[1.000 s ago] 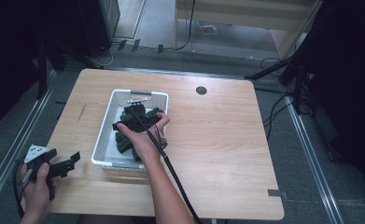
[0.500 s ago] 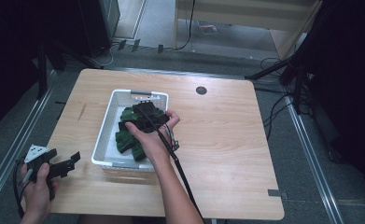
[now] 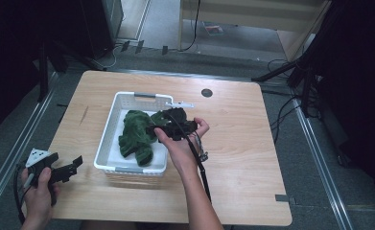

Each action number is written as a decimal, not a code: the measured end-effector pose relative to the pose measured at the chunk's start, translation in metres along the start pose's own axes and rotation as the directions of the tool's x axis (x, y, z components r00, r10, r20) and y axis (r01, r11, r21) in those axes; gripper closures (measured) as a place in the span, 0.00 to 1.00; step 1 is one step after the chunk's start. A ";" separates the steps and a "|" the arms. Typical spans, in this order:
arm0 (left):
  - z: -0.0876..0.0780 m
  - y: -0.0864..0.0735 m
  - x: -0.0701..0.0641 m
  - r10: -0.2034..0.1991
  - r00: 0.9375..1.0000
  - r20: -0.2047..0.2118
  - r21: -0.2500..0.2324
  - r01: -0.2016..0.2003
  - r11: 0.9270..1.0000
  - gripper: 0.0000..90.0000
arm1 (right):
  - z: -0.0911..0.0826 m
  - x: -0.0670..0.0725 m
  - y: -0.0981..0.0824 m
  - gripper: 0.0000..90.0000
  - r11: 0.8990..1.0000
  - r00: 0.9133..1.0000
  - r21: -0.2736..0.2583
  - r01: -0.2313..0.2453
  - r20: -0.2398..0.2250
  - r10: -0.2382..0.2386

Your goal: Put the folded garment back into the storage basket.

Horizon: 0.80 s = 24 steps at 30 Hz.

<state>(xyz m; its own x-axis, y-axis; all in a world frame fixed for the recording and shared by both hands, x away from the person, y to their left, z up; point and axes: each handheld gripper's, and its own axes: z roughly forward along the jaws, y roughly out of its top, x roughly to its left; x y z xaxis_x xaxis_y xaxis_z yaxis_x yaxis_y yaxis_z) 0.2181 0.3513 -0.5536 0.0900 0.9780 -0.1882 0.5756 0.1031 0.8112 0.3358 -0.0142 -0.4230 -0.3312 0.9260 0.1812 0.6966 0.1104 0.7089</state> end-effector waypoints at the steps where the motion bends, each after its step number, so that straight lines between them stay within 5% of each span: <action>1: 0.000 0.000 0.000 0.001 1.000 0.000 0.000 -0.001 1.000 0.08 | -0.002 -0.004 -0.001 0.00 1.000 1.000 -0.005 0.001 0.003 -0.001; 24: -0.001 0.000 -0.001 0.010 1.000 -0.004 -0.001 -0.010 1.000 0.08 | -0.030 -0.093 -0.040 0.00 0.997 0.995 -0.064 -0.038 0.087 0.043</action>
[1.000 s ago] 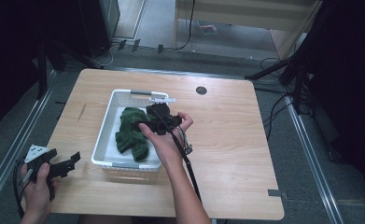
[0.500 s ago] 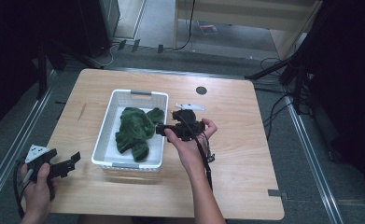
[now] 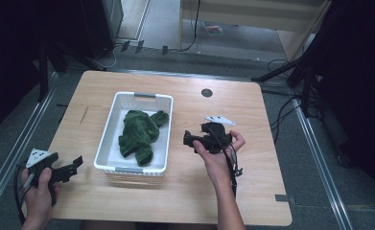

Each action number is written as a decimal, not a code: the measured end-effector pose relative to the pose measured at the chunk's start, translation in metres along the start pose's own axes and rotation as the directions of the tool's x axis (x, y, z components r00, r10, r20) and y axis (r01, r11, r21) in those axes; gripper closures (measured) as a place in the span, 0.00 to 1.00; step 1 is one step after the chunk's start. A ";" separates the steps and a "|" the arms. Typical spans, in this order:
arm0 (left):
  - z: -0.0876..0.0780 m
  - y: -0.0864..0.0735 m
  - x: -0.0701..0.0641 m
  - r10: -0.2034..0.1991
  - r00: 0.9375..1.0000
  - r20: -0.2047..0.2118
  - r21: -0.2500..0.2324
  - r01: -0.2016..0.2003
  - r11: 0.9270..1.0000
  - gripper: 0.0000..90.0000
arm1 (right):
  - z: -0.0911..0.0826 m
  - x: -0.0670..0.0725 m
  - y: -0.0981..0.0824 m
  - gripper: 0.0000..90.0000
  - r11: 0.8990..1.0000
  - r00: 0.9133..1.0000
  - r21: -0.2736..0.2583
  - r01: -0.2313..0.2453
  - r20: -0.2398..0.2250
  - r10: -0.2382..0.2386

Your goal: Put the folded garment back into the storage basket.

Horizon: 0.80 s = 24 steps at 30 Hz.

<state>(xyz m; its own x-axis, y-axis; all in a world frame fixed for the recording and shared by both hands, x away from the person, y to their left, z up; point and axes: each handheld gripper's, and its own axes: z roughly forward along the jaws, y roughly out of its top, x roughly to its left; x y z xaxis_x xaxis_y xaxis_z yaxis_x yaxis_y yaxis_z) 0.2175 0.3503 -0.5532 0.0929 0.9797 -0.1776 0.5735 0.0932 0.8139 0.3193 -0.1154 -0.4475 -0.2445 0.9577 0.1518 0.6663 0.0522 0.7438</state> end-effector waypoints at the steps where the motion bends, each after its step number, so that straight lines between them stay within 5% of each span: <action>1: 0.000 0.000 0.000 0.001 1.000 0.000 0.000 -0.001 1.000 0.08 | -0.001 -0.005 -0.002 0.00 1.000 1.000 -0.003 -0.005 0.003 0.005; 16: -0.001 -0.001 -0.003 0.018 1.000 -0.013 -0.013 -0.018 1.000 0.08 | -0.019 -0.075 -0.038 0.00 0.997 0.998 -0.069 -0.047 0.037 0.050; 24: -0.001 -0.001 -0.004 0.025 1.000 -0.017 -0.021 -0.025 0.999 0.08 | -0.026 -0.115 -0.064 0.00 0.996 0.995 -0.059 -0.070 0.067 0.074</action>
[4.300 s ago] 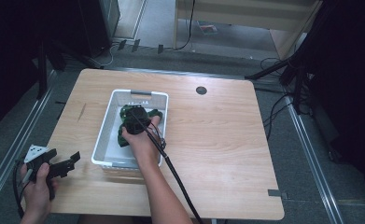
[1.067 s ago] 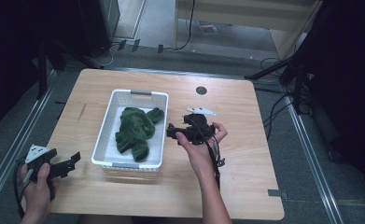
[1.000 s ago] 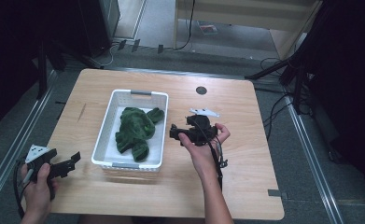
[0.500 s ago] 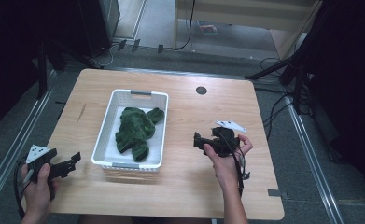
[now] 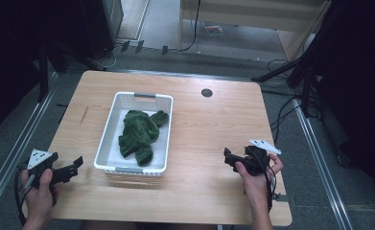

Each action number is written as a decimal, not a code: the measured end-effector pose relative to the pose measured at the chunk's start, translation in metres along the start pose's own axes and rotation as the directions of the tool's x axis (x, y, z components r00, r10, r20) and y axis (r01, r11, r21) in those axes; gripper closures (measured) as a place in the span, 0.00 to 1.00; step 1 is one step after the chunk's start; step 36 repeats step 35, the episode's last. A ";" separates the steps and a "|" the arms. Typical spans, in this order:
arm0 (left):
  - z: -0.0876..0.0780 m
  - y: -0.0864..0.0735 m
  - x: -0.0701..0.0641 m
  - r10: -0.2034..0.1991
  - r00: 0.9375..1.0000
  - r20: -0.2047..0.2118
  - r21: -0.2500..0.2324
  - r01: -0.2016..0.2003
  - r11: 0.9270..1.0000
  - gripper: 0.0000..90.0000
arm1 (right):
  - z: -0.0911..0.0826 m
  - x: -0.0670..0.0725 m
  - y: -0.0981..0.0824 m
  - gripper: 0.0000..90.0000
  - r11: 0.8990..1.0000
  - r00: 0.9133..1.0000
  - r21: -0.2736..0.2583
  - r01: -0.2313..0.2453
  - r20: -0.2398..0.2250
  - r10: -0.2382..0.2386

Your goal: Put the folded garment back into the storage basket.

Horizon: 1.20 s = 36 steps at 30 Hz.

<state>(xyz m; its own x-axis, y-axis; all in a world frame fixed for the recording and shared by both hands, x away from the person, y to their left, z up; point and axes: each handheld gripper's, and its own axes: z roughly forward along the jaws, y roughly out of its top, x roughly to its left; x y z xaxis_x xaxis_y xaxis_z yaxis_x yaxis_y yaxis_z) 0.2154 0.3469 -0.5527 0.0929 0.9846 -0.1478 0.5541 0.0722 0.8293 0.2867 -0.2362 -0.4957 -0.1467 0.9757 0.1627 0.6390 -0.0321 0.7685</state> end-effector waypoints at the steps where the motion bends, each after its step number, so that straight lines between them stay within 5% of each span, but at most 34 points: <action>1: 0.000 0.000 0.000 0.001 1.000 0.000 0.000 -0.001 1.000 0.08 | -0.001 -0.005 -0.003 0.00 1.000 1.000 0.002 -0.005 0.004 0.005; 20: -0.002 -0.001 -0.004 0.038 0.999 -0.019 -0.020 -0.039 0.999 0.08 | -0.019 -0.083 -0.046 0.00 0.998 0.996 0.023 -0.065 0.061 0.063; 25: -0.002 -0.001 -0.006 0.045 0.999 -0.022 -0.017 -0.046 0.999 0.08 | -0.022 -0.089 -0.049 0.00 0.995 0.994 0.002 -0.102 0.034 0.102; 36: -0.001 -0.001 -0.007 0.056 0.998 -0.027 -0.009 -0.056 0.998 0.08 | -0.020 -0.085 -0.051 0.00 0.997 0.995 -0.013 -0.071 0.074 0.072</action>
